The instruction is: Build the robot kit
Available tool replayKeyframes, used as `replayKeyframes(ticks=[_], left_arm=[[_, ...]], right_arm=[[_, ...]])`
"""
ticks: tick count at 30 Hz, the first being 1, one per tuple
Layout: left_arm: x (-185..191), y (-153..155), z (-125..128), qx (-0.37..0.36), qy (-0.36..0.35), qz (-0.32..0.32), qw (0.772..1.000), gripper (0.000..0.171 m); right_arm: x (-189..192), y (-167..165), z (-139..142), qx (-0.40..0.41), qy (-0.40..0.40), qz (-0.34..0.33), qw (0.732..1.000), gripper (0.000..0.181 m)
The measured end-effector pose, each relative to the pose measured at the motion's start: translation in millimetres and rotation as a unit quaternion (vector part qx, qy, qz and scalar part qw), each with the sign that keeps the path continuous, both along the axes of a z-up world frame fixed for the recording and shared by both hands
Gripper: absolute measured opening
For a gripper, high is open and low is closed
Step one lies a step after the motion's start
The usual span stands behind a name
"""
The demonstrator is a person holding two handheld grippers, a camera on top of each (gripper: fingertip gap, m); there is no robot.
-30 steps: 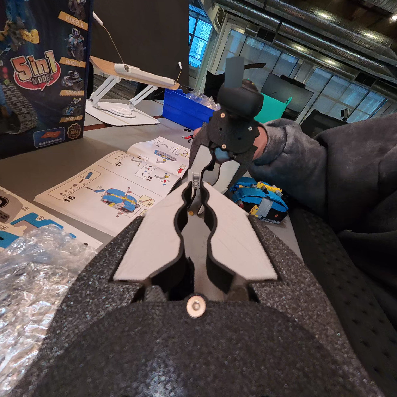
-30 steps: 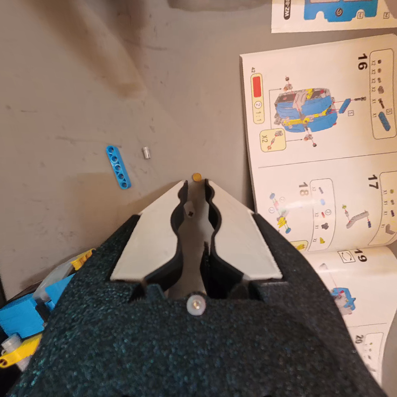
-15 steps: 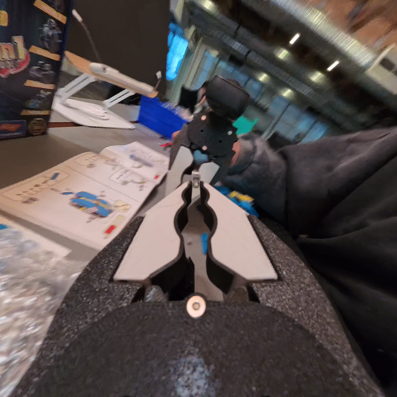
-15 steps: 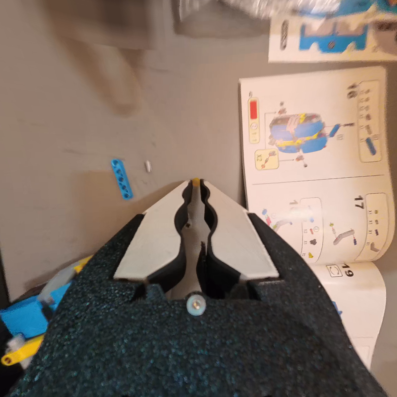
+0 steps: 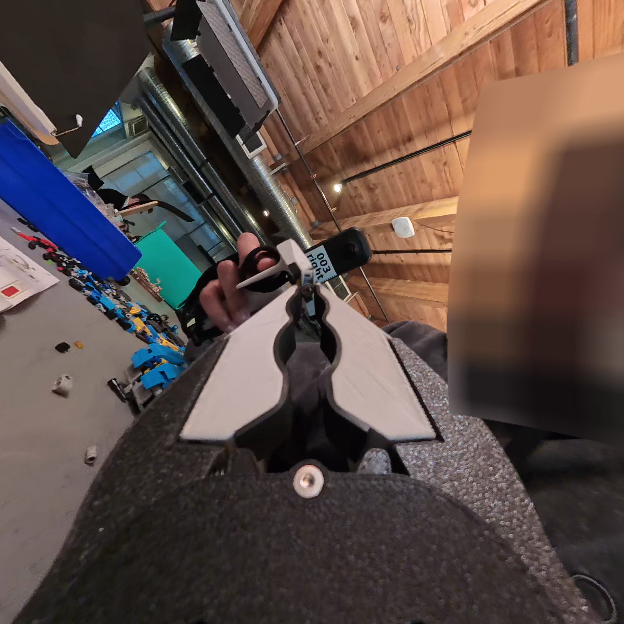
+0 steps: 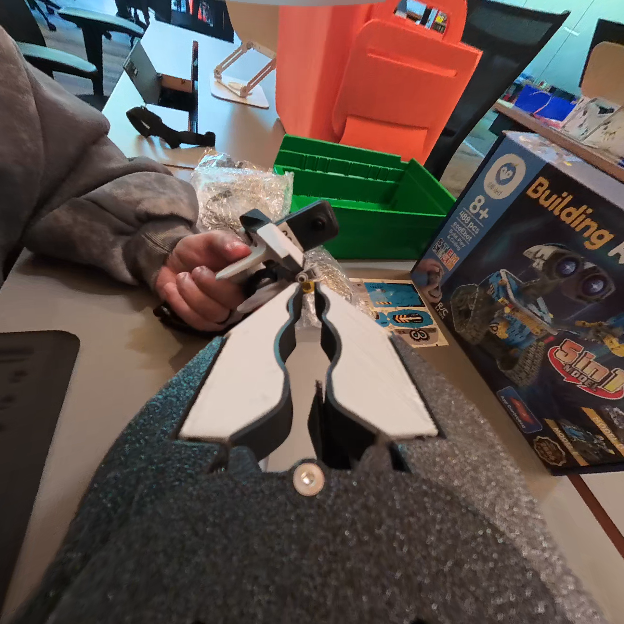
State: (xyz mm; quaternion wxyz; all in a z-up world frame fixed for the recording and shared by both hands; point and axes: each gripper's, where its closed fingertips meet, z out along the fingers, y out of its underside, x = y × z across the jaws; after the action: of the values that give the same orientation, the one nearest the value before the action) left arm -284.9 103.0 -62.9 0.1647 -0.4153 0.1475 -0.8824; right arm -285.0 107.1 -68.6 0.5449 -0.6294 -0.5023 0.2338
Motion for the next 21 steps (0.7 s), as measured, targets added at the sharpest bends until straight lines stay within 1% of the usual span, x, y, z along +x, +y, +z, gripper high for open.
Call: replayKeyframes(ticks=[3,7,13,15,17,19,21], left_arm=[[0.4,0.3,0.1,-0.005,-0.003,-0.003,1.000,0.006],[0.5,2.6,-1.0,-0.013,-0.005,-0.003,1.000,0.006],[0.3,3.9,-2.5,-0.021,-0.004,-0.003,1.000,0.005],[1.6,5.0,-5.1,-0.021,0.004,0.002,1.000,0.005],[3.7,6.1,-8.8,-0.022,0.016,0.006,1.000,0.005],[4.6,5.5,-10.2,-0.040,0.014,-0.013,0.999,0.005],[4.6,3.6,-8.4,-0.058,0.003,-0.029,0.998,0.005]], right_arm=[[0.0,-1.7,3.5,-0.003,0.008,0.005,1.000,0.006],[-1.9,-0.5,-1.2,-0.001,-0.005,0.002,1.000,0.007],[-3.4,0.5,-1.0,0.003,0.003,0.000,1.000,0.006],[-2.4,1.8,-3.5,0.000,-0.005,-0.004,1.000,0.006],[-0.4,3.1,-7.3,0.014,-0.024,-0.011,1.000,0.006],[0.5,3.2,-9.4,0.037,-0.038,-0.016,0.998,0.007],[0.1,0.7,-7.2,0.045,-0.032,-0.012,0.998,0.006]])
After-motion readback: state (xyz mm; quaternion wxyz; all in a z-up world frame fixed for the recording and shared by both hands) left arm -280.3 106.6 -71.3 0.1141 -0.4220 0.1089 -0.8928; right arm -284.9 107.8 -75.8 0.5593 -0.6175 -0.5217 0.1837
